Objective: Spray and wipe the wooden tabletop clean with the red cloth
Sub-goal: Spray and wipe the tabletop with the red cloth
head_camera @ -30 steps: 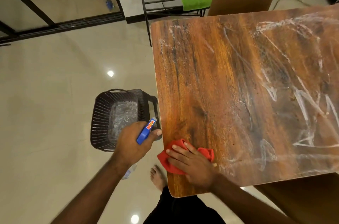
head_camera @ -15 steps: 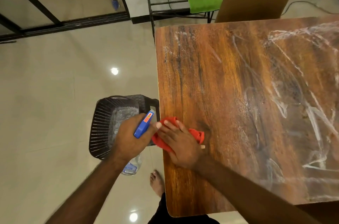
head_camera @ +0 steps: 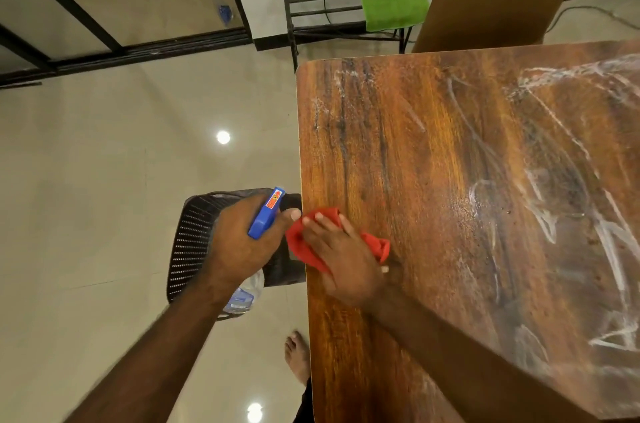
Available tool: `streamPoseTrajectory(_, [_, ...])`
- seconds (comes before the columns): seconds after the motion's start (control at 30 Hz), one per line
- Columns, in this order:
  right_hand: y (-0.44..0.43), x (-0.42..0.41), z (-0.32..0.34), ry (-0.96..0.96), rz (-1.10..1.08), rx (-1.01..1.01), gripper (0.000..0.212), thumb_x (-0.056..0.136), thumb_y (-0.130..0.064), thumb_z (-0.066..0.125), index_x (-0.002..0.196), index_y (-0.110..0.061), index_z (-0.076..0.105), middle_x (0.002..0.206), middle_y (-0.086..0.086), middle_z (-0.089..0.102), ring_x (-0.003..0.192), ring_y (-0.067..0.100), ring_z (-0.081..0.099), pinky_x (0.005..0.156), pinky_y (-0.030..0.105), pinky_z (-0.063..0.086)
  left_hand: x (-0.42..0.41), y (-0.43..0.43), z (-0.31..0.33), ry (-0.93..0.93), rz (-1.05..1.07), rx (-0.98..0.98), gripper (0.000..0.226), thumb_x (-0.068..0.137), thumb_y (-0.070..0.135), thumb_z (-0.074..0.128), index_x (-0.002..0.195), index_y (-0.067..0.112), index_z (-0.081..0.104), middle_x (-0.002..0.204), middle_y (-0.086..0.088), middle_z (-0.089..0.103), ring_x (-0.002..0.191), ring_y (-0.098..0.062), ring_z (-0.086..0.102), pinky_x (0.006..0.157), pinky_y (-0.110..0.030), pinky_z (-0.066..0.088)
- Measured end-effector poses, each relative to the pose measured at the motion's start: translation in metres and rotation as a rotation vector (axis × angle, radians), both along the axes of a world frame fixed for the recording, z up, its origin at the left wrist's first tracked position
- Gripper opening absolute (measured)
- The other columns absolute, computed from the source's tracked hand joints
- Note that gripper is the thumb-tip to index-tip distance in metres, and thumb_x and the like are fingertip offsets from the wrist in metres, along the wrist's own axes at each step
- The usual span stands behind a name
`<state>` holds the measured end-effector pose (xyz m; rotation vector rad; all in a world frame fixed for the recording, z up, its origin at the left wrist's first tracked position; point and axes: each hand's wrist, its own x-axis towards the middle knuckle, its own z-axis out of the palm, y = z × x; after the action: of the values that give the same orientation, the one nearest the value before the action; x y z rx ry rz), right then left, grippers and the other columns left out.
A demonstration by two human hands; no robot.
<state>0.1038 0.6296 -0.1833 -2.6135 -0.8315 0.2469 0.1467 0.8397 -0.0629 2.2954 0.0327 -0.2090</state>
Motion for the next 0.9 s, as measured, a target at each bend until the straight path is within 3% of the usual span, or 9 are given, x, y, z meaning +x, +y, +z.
streamPoseTrajectory(0.1, [-0.023,-0.038,-0.009,-0.01,0.292,-0.035,0.083,0.09,-0.034,0.06,0.164,-0.024,0.024,0.173,-0.001,0.019,0.162,0.019,0.007,0.132,0.049,0.002,0.007,0.002,0.0,-0.008,-0.003,-0.075,0.032,0.089,0.053,0.065,0.072,0.03,0.052,0.061,0.006,0.053,0.055,-0.014,0.051,0.058,-0.031,0.052])
streamPoseTrajectory(0.17, [-0.036,-0.013,-0.012,-0.032,0.311,-0.051,0.083,0.09,-0.028,0.058,0.165,-0.025,0.022,0.172,-0.004,0.017,0.162,0.015,0.005,0.132,0.047,-0.001,0.009,0.002,-0.002,0.009,0.012,-0.103,0.034,0.087,0.059,0.063,0.073,0.03,0.053,0.062,0.005,0.053,0.055,-0.014,0.052,0.059,-0.036,0.054])
streamPoseTrajectory(0.27, [-0.037,0.056,-0.007,-0.008,0.006,-0.025,0.091,0.088,-0.014,0.065,0.167,-0.022,0.019,0.173,-0.003,0.02,0.161,0.014,0.005,0.131,0.046,-0.004,0.011,0.0,-0.004,0.045,0.027,-0.106,0.036,0.085,0.063,0.061,0.073,0.03,0.053,0.063,0.005,0.055,0.057,-0.015,0.053,0.062,-0.036,0.054])
streamPoseTrajectory(0.33, [-0.031,0.099,-0.003,-0.01,-0.202,0.028,0.09,0.087,-0.01,0.069,0.165,-0.017,0.025,0.17,0.002,0.032,0.16,0.02,0.018,0.132,0.051,0.005,0.011,-0.001,-0.005,0.057,0.037,-0.11,0.034,0.086,0.061,0.063,0.073,0.03,0.054,0.064,0.005,0.055,0.058,-0.015,0.054,0.063,-0.033,0.052])
streamPoseTrajectory(0.43, [-0.014,0.125,-0.004,-0.028,-0.36,0.088,0.079,0.097,-0.024,0.065,0.165,-0.014,0.027,0.167,0.007,0.038,0.159,0.026,0.025,0.129,0.059,0.016,0.012,-0.005,-0.005,0.079,0.067,-0.117,0.029,0.089,0.049,0.068,0.072,0.029,0.054,0.063,0.004,0.055,0.058,-0.015,0.053,0.064,-0.029,0.048])
streamPoseTrajectory(0.53, [0.003,0.095,-0.006,-0.037,-0.164,0.112,0.075,0.105,-0.045,0.05,0.168,-0.019,0.017,0.172,0.003,0.027,0.161,0.024,0.015,0.129,0.06,0.013,0.016,-0.007,-0.005,0.094,0.093,-0.115,0.026,0.089,0.043,0.069,0.072,0.033,0.053,0.062,0.011,0.056,0.057,-0.01,0.053,0.064,-0.023,0.046])
streamPoseTrajectory(0.67, [-0.002,0.093,-0.014,-0.064,0.227,0.014,0.077,0.099,-0.032,0.053,0.166,-0.028,0.018,0.172,-0.002,0.027,0.162,0.023,0.014,0.131,0.055,0.005,0.024,-0.003,-0.008,0.115,0.096,-0.125,0.019,0.089,0.049,0.068,0.085,0.032,0.062,0.067,0.011,0.06,0.061,-0.01,0.059,0.064,-0.024,0.051])
streamPoseTrajectory(0.77, [0.002,0.161,-0.011,-0.055,0.054,-0.013,0.07,0.097,-0.025,0.043,0.165,-0.027,0.024,0.171,-0.005,0.029,0.161,0.019,0.015,0.131,0.052,0.001,0.03,-0.003,-0.008,0.088,0.114,-0.115,0.024,0.089,0.043,0.07,0.075,0.029,0.056,0.06,0.009,0.052,0.054,-0.008,0.05,0.06,-0.022,0.045])
streamPoseTrajectory(0.9, [0.013,0.245,-0.005,-0.084,-0.25,-0.041,0.071,0.099,-0.018,0.053,0.165,-0.021,0.026,0.17,-0.001,0.033,0.161,0.022,0.018,0.131,0.057,0.005,0.037,-0.005,-0.004,0.097,0.132,-0.09,0.024,0.088,0.043,0.066,0.078,0.023,0.057,0.062,0.007,0.053,0.055,-0.009,0.05,0.062,-0.021,0.043])
